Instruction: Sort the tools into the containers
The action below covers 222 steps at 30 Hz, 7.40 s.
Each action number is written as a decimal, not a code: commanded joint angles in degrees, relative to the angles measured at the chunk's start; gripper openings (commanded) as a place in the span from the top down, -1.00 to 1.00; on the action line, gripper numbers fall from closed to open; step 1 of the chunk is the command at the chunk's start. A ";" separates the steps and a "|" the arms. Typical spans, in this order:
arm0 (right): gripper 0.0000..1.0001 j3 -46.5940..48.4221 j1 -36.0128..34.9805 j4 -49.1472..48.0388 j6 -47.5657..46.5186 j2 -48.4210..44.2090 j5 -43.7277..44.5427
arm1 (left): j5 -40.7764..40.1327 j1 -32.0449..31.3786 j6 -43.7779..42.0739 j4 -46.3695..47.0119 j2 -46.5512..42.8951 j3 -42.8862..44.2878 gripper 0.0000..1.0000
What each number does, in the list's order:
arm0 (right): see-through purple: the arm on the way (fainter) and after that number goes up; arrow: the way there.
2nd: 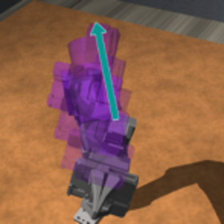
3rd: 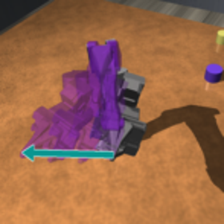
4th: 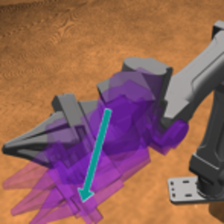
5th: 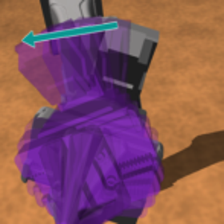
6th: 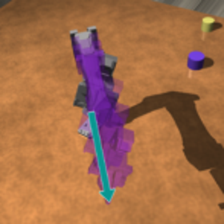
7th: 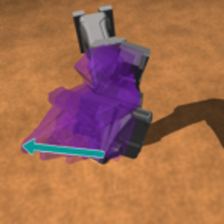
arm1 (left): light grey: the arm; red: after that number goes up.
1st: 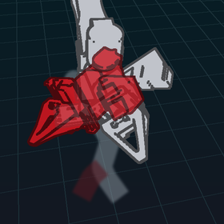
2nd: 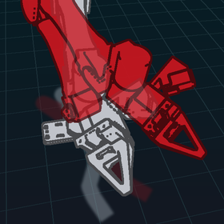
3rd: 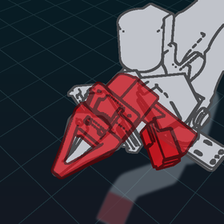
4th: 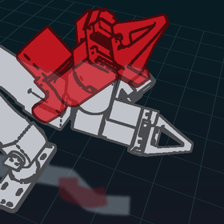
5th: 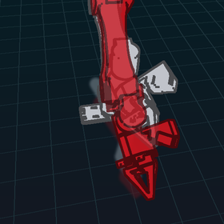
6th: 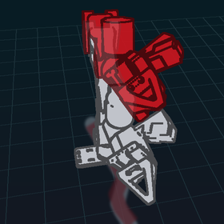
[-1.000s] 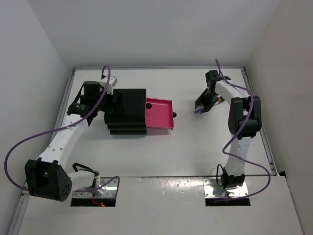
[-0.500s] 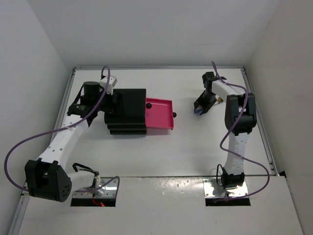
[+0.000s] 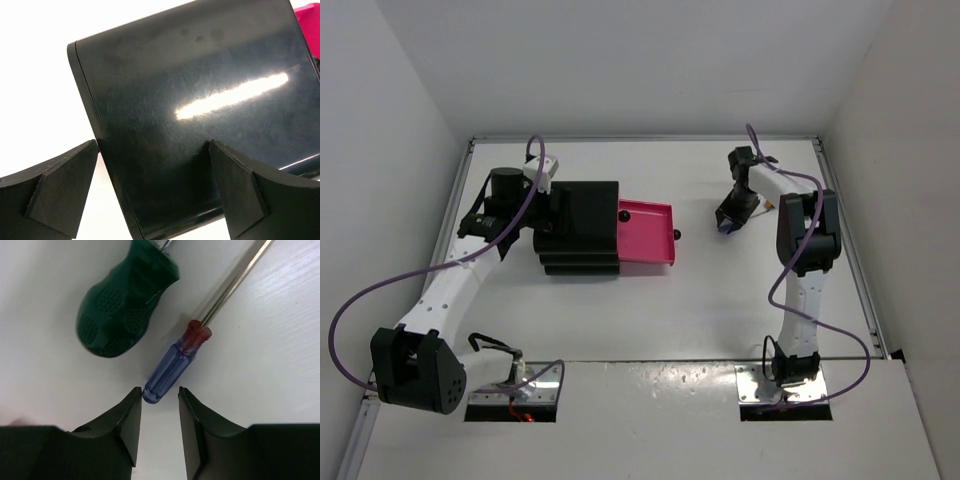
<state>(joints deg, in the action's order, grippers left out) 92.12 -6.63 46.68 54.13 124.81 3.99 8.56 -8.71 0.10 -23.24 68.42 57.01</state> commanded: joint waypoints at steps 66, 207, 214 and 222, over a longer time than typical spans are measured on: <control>0.34 -43.25 9.89 -42.46 -43.24 -24.89 -5.92 | 1.37 -0.61 -1.24 -5.76 -0.75 -3.49 -0.98; -0.03 -22.07 3.56 -41.30 -19.61 3.59 -79.22 | 4.98 -0.61 -2.47 -7.43 2.15 -1.91 -0.98; -0.03 -21.54 2.51 -48.86 -13.53 4.12 -79.31 | 4.98 -0.61 -2.47 -7.43 2.68 -2.43 -0.98; 0.07 -19.87 1.27 -51.33 -12.21 6.40 -80.37 | 4.46 -0.61 -2.47 -7.43 2.68 -2.43 -0.98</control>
<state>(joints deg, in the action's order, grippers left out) 70.32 -4.73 -1.08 40.12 130.15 -74.28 10.94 -8.64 -2.07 -23.05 68.18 56.53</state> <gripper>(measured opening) 0.482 0.991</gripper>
